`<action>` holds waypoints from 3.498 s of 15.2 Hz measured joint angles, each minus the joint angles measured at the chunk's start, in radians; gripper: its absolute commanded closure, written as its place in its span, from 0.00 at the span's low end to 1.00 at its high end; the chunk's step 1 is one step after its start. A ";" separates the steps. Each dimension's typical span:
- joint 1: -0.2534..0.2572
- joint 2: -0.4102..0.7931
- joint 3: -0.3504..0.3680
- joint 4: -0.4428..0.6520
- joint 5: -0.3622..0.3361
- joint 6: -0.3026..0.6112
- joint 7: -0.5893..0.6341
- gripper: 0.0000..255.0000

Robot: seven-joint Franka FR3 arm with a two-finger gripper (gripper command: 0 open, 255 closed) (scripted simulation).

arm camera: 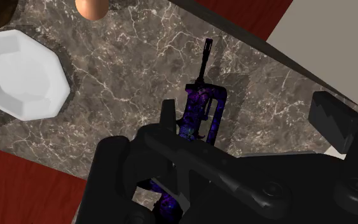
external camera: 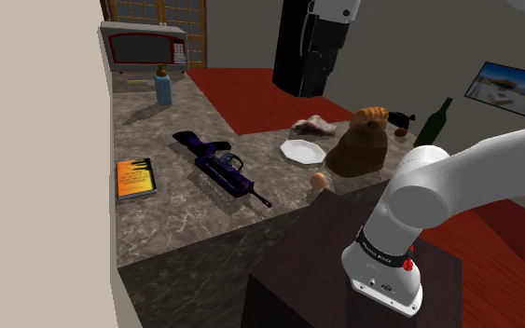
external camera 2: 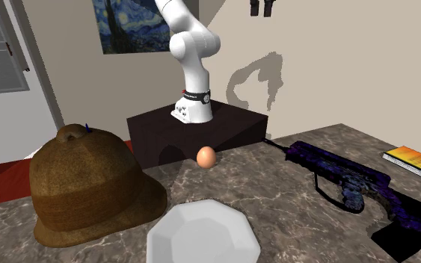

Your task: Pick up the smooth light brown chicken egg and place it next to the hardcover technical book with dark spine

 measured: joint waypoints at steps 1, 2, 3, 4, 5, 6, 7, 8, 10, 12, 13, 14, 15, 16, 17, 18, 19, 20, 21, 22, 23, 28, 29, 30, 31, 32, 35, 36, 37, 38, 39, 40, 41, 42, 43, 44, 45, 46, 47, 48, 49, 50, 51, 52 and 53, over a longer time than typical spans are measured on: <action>0.000 0.000 0.000 0.000 0.000 0.000 0.000 0.00; -0.001 -0.004 -0.011 -0.011 -0.004 0.009 -0.013 0.00; -0.004 -0.012 -0.029 -0.032 -0.011 0.023 -0.034 0.00; -0.006 -0.020 -0.045 -0.058 -0.016 0.042 -0.054 0.00; -0.010 -0.033 -0.068 -0.090 -0.025 0.063 -0.079 0.00; -0.014 -0.037 -0.091 -0.113 -0.035 0.083 -0.107 0.00; -0.020 -0.052 -0.116 -0.152 -0.046 0.109 -0.135 0.00; -0.024 -0.054 -0.140 -0.173 -0.055 0.129 -0.162 0.00; -0.036 -0.070 -0.189 -0.235 -0.078 0.177 -0.216 0.00; -0.047 -0.068 -0.241 -0.277 -0.100 0.221 -0.272 0.00; -0.051 -0.070 -0.261 -0.299 -0.108 0.241 -0.294 0.00; -0.056 -0.065 -0.287 -0.317 -0.119 0.264 -0.322 0.00; -0.066 -0.063 -0.320 -0.340 -0.135 0.289 -0.356 0.00; -0.066 -0.042 -0.349 -0.351 -0.144 0.320 -0.384 0.00; -0.070 -0.027 -0.378 -0.360 -0.155 0.344 -0.414 0.00; -0.070 -0.006 -0.409 -0.374 -0.164 0.377 -0.443 0.00; -0.076 0.009 -0.443 -0.380 -0.177 0.399 -0.478 0.00; -0.075 0.033 -0.475 -0.389 -0.186 0.430 -0.510 0.00; -0.075 0.062 -0.513 -0.392 -0.196 0.461 -0.547 0.00; -0.069 0.089 -0.544 -0.399 -0.199 0.494 -0.576 0.00; -0.070 0.110 -0.578 -0.409 -0.207 0.522 -0.611 0.00; 0.018 0.313 -0.790 -0.385 -0.171 0.688 -0.819 0.00; 0.048 0.352 -0.831 -0.381 -0.149 0.717 -0.861 0.00; 0.090 0.399 -0.878 -0.370 -0.115 0.747 -0.909 0.00; 0.139 0.452 -0.936 -0.352 -0.071 0.771 -0.970 0.00; 0.211 0.525 -1.016 -0.340 -0.004 0.812 -1.051 0.00; 0.392 0.841 -1.173 -0.267 0.393 0.804 -1.433 0.00; 0.363 0.946 -1.136 -0.244 0.555 0.787 -1.569 0.00; 0.317 0.991 -1.088 -0.236 0.631 0.787 -1.635 0.00; 0.288 1.019 -1.051 -0.233 0.680 0.792 -1.672 0.00; 0.267 1.042 -1.021 -0.230 0.717 0.796 -1.699 0.00; 0.251 1.058 -0.998 -0.230 0.746 0.801 -1.719 0.00; 0.230 1.081 -0.972 -0.226 0.778 0.803 -1.744 0.00; 0.215 1.097 -0.949 -0.226 0.806 0.808 -1.763 0.00; 0.205 1.112 -0.929 -0.225 0.830 0.813 -1.777 0.00; 0.190 1.130 -0.907 -0.222 0.857 0.816 -1.794 0.00; 0.183 1.138 -0.896 -0.220 0.870 0.818 -1.803 0.00; 0.180 1.141 -0.892 -0.220 0.875 0.819 -1.806 0.00; 0.179 1.142 -0.890 -0.220 0.877 0.819 -1.807 0.00; 0.179 1.143 -0.889 -0.220 0.879 0.819 -1.808 0.00; 0.178 1.143 -0.889 -0.220 0.879 0.819 -1.809 0.00; 0.178 1.143 -0.889 -0.220 0.879 0.820 -1.809 0.00; 0.178 1.143 -0.889 -0.220 0.879 0.820 -1.809 1.00; 0.178 1.143 -0.889 -0.220 0.879 0.820 -1.809 1.00; 0.178 1.143 -0.889 -0.220 0.879 0.820 -1.809 1.00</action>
